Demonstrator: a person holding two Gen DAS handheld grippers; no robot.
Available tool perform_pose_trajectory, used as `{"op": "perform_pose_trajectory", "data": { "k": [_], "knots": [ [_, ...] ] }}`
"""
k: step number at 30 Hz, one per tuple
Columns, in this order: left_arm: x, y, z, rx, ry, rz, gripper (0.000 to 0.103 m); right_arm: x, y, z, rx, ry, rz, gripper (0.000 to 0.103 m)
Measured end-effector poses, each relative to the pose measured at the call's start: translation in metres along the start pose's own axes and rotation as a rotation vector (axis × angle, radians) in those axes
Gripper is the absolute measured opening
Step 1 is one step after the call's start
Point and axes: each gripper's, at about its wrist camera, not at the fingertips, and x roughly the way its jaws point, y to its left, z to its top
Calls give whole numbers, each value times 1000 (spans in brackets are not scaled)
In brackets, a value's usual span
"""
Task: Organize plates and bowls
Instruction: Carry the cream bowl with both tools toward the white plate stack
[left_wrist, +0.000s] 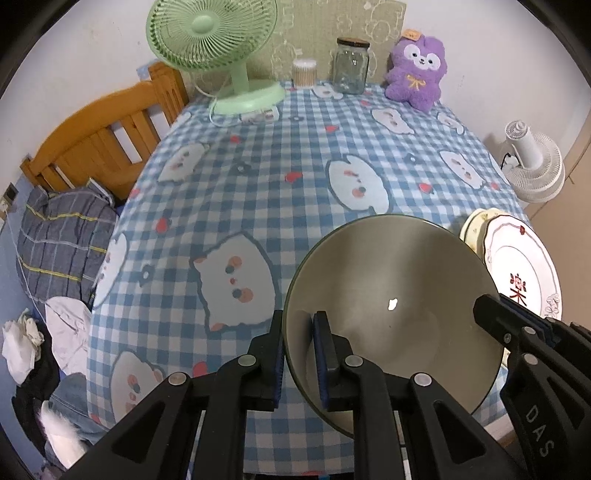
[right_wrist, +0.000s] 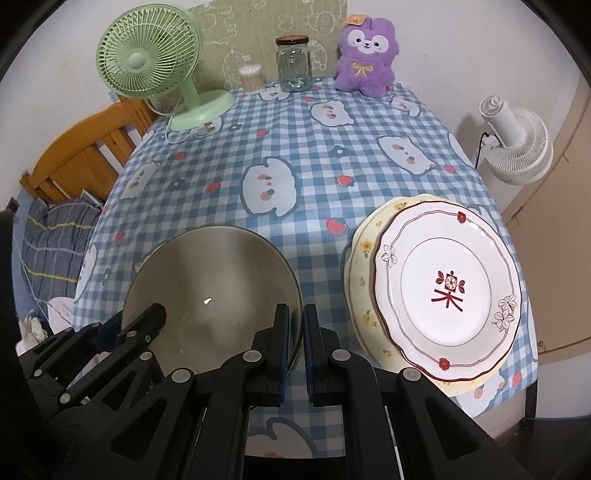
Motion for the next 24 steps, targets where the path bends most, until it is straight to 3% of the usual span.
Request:
{"op": "perform_pose_trajectory", "data": {
  "k": [8, 12, 16, 18, 24],
  "knots": [
    [2, 0, 2, -27, 4, -8, 14, 2, -3, 4, 19, 13, 19, 10],
    [0, 0, 4, -34, -2, -25, 34, -1, -3, 4, 16, 11, 34, 10],
    [-12, 1, 10, -39, -49, -33, 42, -7, -2, 8, 8, -3, 27, 10],
    [-15, 2, 12, -41, -53, -41, 54, -7, -3, 10, 9, 6, 31, 10],
    [-22, 3, 15, -18, -60, -62, 67, -16, 2, 8, -33, -10, 25, 11]
  ]
}}
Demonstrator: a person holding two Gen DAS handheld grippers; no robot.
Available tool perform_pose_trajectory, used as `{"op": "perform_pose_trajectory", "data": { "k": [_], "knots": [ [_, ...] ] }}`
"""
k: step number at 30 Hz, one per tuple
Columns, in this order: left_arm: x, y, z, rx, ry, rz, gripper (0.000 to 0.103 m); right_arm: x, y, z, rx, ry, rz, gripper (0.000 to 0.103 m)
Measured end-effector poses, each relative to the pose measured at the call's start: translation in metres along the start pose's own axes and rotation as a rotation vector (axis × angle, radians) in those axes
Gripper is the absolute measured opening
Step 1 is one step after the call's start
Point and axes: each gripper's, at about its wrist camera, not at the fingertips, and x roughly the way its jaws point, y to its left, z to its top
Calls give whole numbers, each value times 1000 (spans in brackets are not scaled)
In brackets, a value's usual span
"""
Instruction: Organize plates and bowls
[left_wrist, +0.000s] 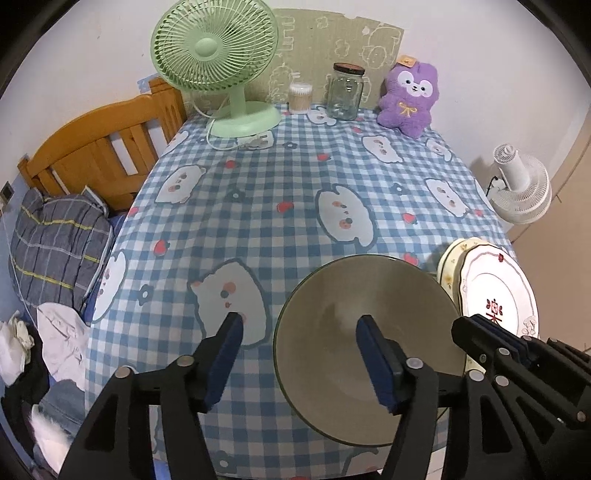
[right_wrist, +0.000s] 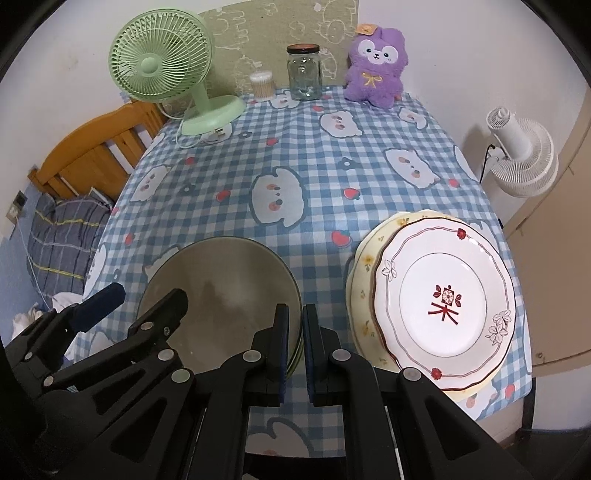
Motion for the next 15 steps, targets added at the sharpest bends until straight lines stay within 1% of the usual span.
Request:
{"op": "perform_pose_trajectory", "data": {
  "k": [4, 7, 11, 15],
  "knots": [
    [0, 4, 1, -3, 18, -10, 69, -4, 4, 2, -10, -3, 23, 11],
    [-2, 9, 2, -13, 21, -12, 73, -5, 6, 3, -20, -2, 30, 11],
    [-3, 11, 1, -9, 19, -9, 78, -4, 8, 4, -29, 7, 21, 11],
    [1, 10, 1, -7, 34, -14, 79, 1, 5, 5, -18, 22, 2, 11]
  ]
}}
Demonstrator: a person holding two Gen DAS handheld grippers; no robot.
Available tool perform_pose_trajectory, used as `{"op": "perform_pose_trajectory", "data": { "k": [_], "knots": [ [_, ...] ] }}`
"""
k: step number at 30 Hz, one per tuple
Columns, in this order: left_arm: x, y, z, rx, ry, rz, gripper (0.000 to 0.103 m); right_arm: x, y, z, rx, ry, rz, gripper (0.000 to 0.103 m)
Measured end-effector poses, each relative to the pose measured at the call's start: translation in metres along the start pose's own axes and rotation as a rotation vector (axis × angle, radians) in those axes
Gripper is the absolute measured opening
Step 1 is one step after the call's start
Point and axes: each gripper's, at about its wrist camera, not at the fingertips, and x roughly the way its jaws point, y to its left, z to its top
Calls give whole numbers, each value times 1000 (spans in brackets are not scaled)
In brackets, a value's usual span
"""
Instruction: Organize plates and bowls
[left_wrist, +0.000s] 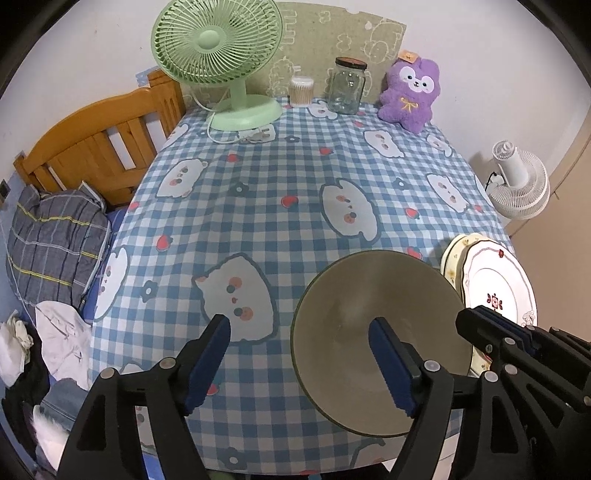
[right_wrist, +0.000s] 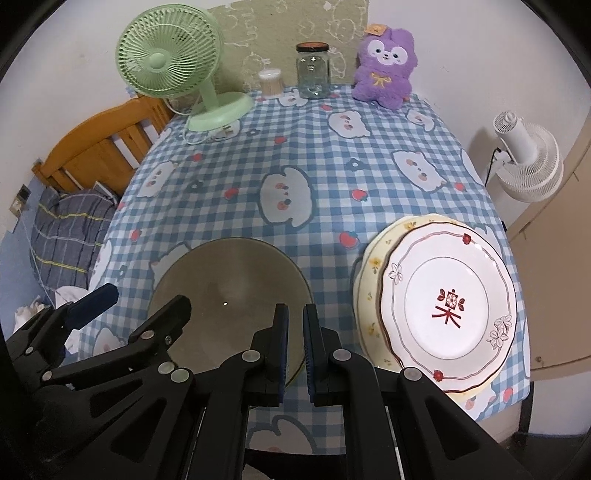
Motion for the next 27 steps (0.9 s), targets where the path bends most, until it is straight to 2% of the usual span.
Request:
{"op": "perform_pose_trajectory", "data": {
  "k": [3, 8, 10, 27],
  "knots": [
    [4, -1, 1, -1, 3, 4, 79, 3, -3, 2, 6, 0, -4, 13],
    [16, 4, 3, -20, 28, 18, 79, 15, -11, 4, 32, 35, 5, 35],
    [20, 5, 3, -21, 36, 19, 79, 19, -14, 4, 40, 44, 7, 38],
    [52, 10, 1, -20, 124, 7, 76, 59, -18, 9, 33, 141, 71, 38]
  ]
}}
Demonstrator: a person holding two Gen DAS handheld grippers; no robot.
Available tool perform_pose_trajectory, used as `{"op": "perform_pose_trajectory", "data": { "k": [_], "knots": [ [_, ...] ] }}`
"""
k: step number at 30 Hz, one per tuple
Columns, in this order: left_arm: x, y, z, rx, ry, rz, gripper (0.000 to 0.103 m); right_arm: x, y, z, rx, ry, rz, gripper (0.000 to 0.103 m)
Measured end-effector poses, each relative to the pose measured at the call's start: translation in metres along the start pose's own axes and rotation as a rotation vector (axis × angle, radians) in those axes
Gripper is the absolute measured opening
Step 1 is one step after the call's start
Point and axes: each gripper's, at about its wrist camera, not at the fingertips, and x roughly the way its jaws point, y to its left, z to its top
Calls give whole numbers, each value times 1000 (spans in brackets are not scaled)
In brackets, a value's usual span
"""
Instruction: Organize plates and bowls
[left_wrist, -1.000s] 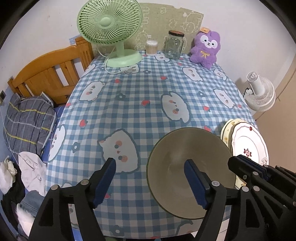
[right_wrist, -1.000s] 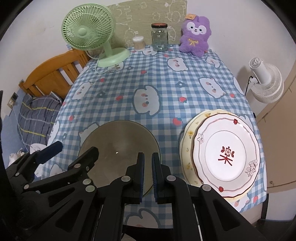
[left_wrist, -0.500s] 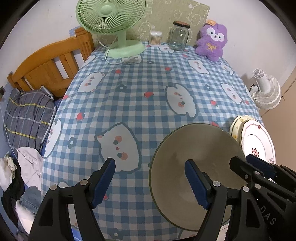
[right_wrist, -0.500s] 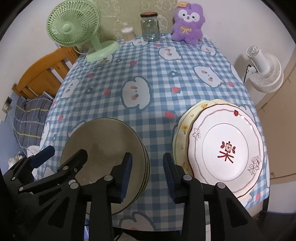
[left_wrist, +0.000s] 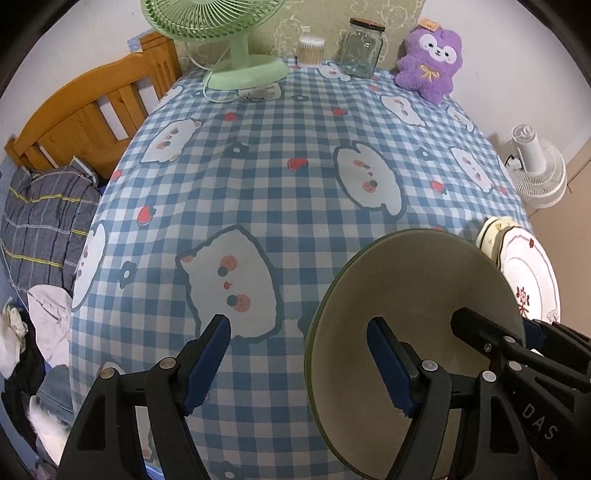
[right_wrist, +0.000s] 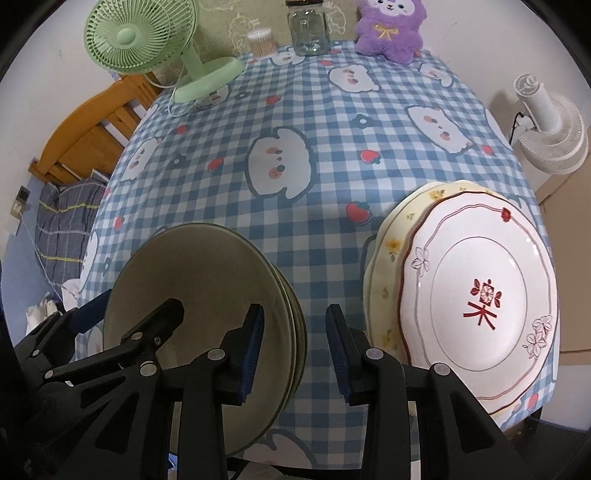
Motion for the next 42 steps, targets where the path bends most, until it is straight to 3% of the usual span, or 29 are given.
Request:
{"op": "perform_pose_trajectory", "data": {
  "k": [5, 11, 19, 22, 26, 29, 42],
  "knots": [
    [8, 1, -2, 1, 23, -2, 73, 9, 0, -1, -3, 19, -6, 38],
    [11, 4, -6, -17, -6, -39, 71, 13, -1, -4, 2, 0, 12, 38],
    [12, 6, -8, -23, -17, -67, 69, 19, -5, -8, 30, 12, 77, 38],
    [10, 3, -9, -15, -23, -78, 60, 20, -4, -9, 33, 18, 89, 38],
    [9, -3, -10, 4, -19, -120, 37, 19, 0, -9, 22, 14, 83, 32],
    [9, -6, -9, 5, -14, -126, 31, 19, 0, -10, 33, 15, 80, 32],
    [6, -8, -9, -18, -8, -106, 29, 17, -2, -11, 72, 10, 70, 32]
  ]
}}
